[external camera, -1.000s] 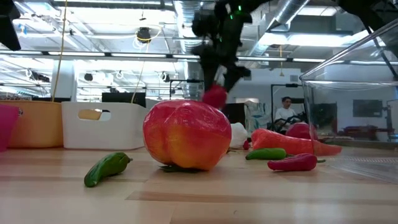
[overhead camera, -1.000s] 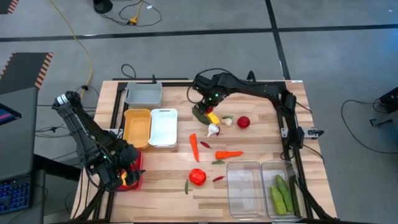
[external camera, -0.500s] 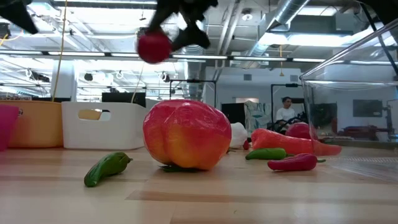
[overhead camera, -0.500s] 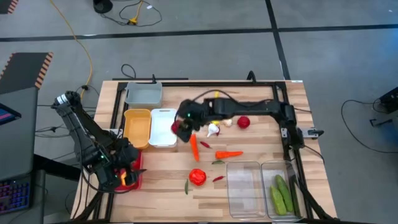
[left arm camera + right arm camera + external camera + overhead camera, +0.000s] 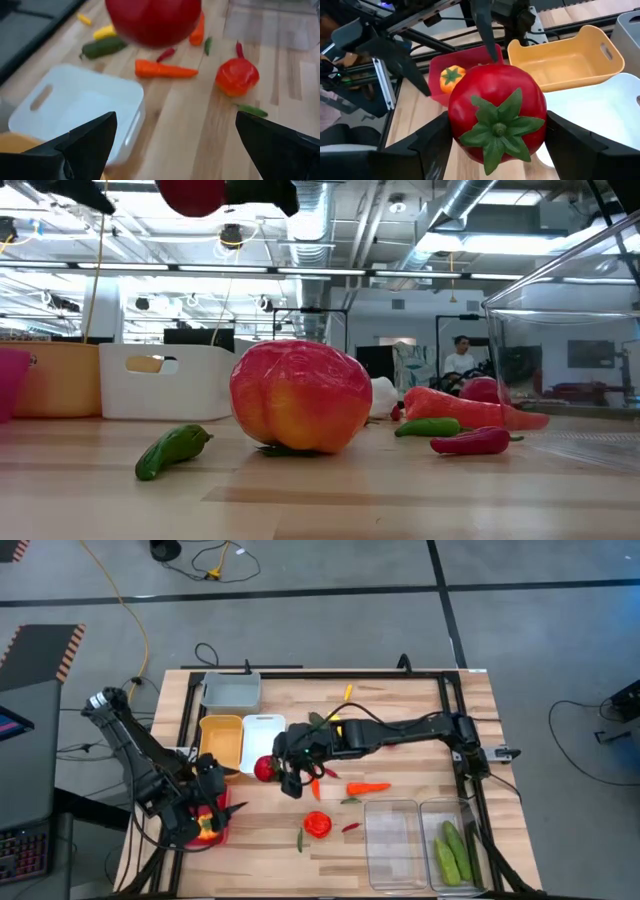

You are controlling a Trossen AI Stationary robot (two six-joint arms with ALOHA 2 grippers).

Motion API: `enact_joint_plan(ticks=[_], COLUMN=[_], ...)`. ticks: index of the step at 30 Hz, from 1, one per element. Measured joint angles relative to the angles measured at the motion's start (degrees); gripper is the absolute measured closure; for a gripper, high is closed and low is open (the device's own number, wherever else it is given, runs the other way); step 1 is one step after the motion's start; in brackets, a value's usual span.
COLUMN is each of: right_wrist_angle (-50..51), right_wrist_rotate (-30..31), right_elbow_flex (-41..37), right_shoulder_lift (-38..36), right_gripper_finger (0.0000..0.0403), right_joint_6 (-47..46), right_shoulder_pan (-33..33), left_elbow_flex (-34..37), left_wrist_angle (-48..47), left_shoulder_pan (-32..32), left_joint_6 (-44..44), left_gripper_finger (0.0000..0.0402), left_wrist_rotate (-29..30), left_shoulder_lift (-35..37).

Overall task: Sort produce into baskets
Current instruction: Put the top red tomato into the red bin

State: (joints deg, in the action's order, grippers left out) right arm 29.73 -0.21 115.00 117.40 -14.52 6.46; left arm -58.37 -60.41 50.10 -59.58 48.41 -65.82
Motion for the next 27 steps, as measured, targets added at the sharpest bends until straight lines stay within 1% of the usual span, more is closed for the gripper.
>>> enact_joint_plan(ticks=[3, 7, 10, 13, 16, 19, 27], right_wrist_angle=[-0.2, -0.2, -0.9, -3.5, -6.5, -8.0, -10.1], right_wrist_rotate=[0.0, 0.0, 0.0, 0.0, 0.0, -0.1, -1.1], right_elbow_flex=[0.0, 0.0, 0.0, 0.0, 0.0, 0.0, 0.0], right_shoulder_lift=[0.0, 0.0, 0.0, 0.0, 0.0, 0.0, 0.0], right_gripper_finger=[0.0097, 0.0097, 0.0097, 0.0097, 0.0097, 0.0097, 0.0097], right_joint_6=[-0.6, -4.8, -8.4, -10.9, -11.6, -12.1, -13.6], right_shoulder_pan=[0.0, 0.1, 0.1, 0.0, 0.0, -0.1, -0.1], left_elbow_flex=[0.0, 0.0, 0.0, 0.0, 0.0, 0.0, 0.0], left_wrist_angle=[3.0, 5.3, 5.4, 6.9, 9.4, 11.0, 11.7], left_shoulder_pan=[-1.0, -1.4, -1.4, -1.4, -1.4, -1.4, -1.4], left_joint_6=[5.8, 13.9, 17.3, 19.9, 22.4, 24.6, 26.1], left_gripper_finger=[0.0006, 0.0006, 0.0006, 0.0006, 0.0006, 0.0006, 0.0006], left_wrist_rotate=[2.8, 10.1, 14.0, 14.8, 14.9, 16.4, 21.3], left_shoulder_lift=[0.0, 0.0, 0.0, 0.0, 0.0, 0.0, 0.0])
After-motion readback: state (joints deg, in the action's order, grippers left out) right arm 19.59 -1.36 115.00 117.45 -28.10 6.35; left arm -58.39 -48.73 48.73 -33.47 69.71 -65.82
